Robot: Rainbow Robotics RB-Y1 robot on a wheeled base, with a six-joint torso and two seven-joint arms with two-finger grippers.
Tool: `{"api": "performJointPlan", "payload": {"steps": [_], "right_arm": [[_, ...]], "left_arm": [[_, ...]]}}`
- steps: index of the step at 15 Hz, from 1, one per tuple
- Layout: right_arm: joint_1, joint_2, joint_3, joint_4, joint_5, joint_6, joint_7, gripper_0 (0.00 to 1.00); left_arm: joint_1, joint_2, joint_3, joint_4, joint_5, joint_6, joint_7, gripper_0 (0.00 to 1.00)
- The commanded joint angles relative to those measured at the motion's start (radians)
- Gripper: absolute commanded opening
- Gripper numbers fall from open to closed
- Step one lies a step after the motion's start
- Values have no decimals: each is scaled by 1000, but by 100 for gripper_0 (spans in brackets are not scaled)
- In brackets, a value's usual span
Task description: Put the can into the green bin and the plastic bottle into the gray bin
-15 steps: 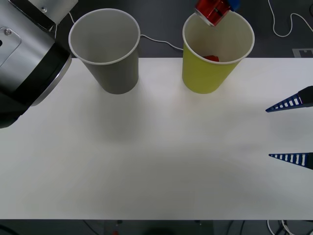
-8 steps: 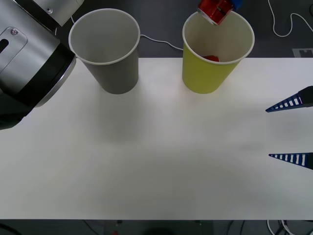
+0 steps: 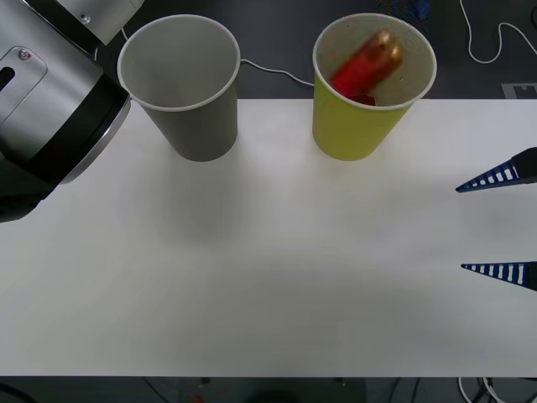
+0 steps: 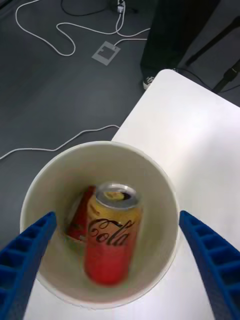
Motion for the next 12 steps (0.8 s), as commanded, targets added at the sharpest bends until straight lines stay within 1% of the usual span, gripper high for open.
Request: {"api": "performJointPlan", "payload": {"steps": [1,3,8,9,11,12], "right_arm": [[0,0,0,0,0,0,0,100],[0,0,0,0,0,0,0,100],[0,0,0,0,0,0,0,100],[0,0,0,0,0,0,0,100],[0,0,0,0,0,0,0,100],[0,0,0,0,0,0,0,100]], "left_arm": [[-1,3,0,-1,12,-8,0,100],[-3,22,5,-22,23,-43,0,100],[17,131,20,-123,75,-195,-69,100],[48,155,45,-168,81,-221,-77,100],[166,221,121,-332,77,-259,-78,100],[213,249,141,-401,77,-267,-78,100]]}}
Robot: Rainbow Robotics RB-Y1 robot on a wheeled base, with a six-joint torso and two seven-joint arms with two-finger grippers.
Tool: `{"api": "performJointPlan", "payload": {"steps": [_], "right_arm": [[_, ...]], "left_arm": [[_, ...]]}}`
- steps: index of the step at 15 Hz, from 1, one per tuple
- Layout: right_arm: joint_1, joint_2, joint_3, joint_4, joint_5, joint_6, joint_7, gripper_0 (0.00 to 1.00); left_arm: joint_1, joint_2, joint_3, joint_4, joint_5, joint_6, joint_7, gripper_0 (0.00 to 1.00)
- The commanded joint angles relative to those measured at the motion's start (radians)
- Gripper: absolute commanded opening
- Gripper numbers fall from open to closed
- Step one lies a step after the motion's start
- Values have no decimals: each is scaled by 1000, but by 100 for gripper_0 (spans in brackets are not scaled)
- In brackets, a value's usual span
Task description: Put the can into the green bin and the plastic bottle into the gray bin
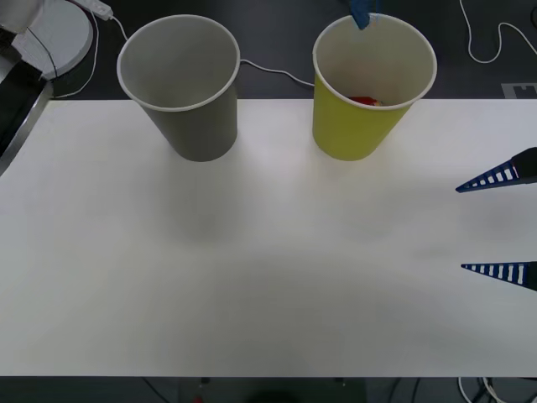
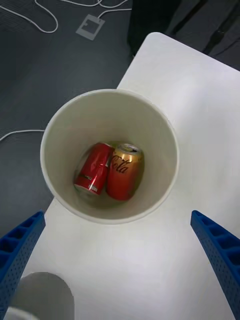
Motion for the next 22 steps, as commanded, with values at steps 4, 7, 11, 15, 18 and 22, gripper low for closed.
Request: {"api": "performJointPlan", "payload": {"steps": [4,7,11,15,18,22], "right_arm": [[0,0,0,0,0,0,0,100],[0,0,0,0,0,0,0,100],[0,0,0,0,0,0,0,100],[0,0,0,0,0,0,0,100],[0,0,0,0,0,0,0,100],[0,0,0,0,0,0,0,100]], "left_arm": [[296,161,183,-364,14,-105,-83,100],[438,239,273,-531,35,-128,-118,100],[577,381,329,-703,136,-128,-130,100],[642,546,347,-772,261,-128,-172,100],[731,619,408,-792,324,-128,-288,100],[912,645,534,-846,345,-128,-469,100]]}}
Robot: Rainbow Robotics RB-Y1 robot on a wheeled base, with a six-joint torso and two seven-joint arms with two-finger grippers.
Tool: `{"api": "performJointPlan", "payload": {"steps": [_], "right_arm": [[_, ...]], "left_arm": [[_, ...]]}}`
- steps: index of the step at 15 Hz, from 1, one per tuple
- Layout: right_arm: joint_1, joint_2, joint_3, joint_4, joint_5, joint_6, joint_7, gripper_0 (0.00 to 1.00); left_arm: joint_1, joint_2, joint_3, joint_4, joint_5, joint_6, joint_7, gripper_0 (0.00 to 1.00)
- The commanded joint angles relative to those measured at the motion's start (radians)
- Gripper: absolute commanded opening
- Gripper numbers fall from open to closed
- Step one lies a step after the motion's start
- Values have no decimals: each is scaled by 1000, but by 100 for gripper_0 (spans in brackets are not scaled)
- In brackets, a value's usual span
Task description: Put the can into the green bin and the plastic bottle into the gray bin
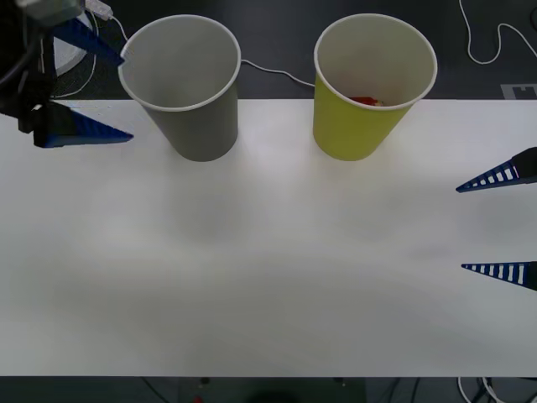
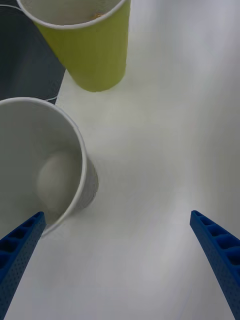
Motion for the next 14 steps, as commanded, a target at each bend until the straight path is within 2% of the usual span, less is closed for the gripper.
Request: {"api": "performJointPlan", "payload": {"steps": [1,6,14], "right_arm": [[0,0,0,0,0,0,0,100],[0,0,0,0,0,0,0,100],[0,0,0,0,0,0,0,100]], "left_arm": [[125,23,76,-42,17,0,-112,100],[306,46,175,-37,73,0,-322,100],[447,44,212,148,175,0,-660,100]]}}
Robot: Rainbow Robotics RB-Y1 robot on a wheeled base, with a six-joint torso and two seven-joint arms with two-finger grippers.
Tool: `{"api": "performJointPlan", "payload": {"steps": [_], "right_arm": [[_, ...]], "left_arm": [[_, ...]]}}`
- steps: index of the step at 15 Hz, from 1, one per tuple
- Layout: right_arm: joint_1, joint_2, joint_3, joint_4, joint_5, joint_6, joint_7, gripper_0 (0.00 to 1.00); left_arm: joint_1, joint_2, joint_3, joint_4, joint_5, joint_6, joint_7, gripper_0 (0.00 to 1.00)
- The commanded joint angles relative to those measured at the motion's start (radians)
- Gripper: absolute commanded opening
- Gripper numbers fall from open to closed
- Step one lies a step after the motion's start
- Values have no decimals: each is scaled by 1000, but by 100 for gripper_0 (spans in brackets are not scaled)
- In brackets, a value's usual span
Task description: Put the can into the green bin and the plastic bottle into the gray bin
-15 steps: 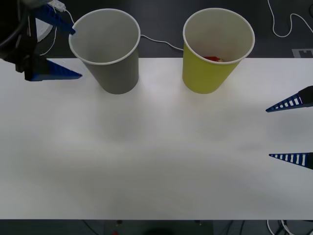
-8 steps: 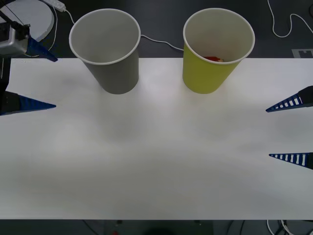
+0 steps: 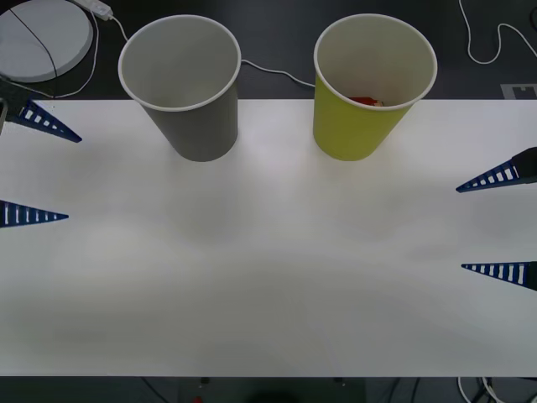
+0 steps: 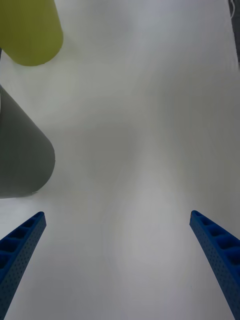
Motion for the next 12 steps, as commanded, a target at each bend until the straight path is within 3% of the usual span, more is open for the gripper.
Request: {"api": "performJointPlan", "payload": {"steps": [1,12], "right_arm": [[0,0,0,0,0,0,0,100],[0,0,0,0,0,0,0,100]], "left_arm": [[28,-1,-1,61,20,0,-103,100],[80,-2,0,70,46,0,-149,100]]}}
